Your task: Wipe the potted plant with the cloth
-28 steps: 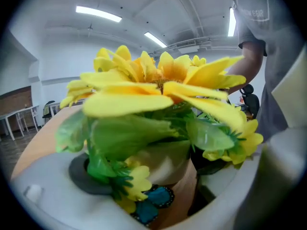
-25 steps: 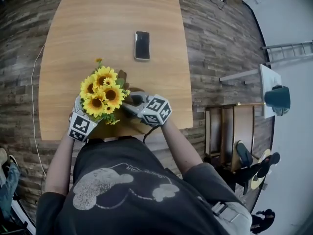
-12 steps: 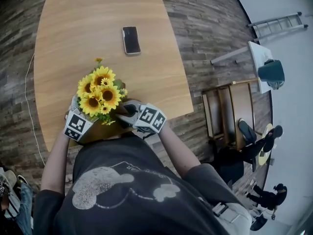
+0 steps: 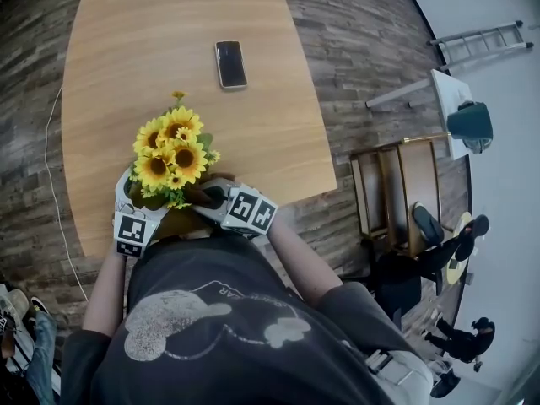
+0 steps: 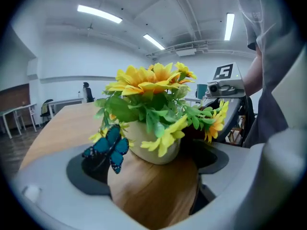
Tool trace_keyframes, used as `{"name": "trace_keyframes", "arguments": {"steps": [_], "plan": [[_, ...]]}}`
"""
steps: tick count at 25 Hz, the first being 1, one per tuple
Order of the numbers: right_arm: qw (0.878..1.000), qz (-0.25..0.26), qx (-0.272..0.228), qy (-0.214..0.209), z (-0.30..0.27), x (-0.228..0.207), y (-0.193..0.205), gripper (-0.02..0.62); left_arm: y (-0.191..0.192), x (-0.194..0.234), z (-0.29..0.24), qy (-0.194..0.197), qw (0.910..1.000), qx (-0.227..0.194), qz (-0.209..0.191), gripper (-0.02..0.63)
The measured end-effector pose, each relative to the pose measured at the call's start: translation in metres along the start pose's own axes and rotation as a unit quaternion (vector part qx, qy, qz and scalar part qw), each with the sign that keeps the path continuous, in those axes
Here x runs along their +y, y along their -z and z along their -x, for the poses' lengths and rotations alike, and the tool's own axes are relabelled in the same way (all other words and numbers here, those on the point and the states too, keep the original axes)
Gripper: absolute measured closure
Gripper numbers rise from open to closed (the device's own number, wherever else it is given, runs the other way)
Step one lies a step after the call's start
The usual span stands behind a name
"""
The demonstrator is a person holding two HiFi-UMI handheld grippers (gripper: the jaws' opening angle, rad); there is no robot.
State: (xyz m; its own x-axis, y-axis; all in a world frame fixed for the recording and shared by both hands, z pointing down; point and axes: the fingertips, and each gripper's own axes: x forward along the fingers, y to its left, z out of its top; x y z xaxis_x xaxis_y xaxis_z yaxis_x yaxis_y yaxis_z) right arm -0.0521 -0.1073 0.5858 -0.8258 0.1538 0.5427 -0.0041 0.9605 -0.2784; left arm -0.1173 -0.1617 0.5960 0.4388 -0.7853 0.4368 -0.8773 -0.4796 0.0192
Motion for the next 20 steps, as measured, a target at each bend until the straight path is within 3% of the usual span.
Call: {"name": "trace_keyframes", "arguments": {"steps": [6, 11, 17, 20], "plan": [[0.996, -0.061, -0.055, 0.046, 0.056, -0.028, 0.014, 0.538, -0.014, 0.000, -0.009, -0.075, 0.9965, -0.013, 0.033, 0.038], [0.985, -0.106, -0.092, 0.099, 0.104, -0.070, 0.032, 0.538, -0.036, 0.007, -0.022, -0.182, 0.9784, -0.018, 0.096, -0.005], [0.987, -0.093, -0.092, 0.089, 0.121, -0.090, 0.038, 0.538, -0.039, 0.008, -0.033, -0.278, 0.9550, -0.017, 0.102, -0.023], [0.990, -0.082, -0.091, 0.075, 0.121, -0.095, 0.036, 0.538, -0.042, -0.007, -0.039, -0.291, 0.9499, -0.013, 0.113, -0.023]]}}
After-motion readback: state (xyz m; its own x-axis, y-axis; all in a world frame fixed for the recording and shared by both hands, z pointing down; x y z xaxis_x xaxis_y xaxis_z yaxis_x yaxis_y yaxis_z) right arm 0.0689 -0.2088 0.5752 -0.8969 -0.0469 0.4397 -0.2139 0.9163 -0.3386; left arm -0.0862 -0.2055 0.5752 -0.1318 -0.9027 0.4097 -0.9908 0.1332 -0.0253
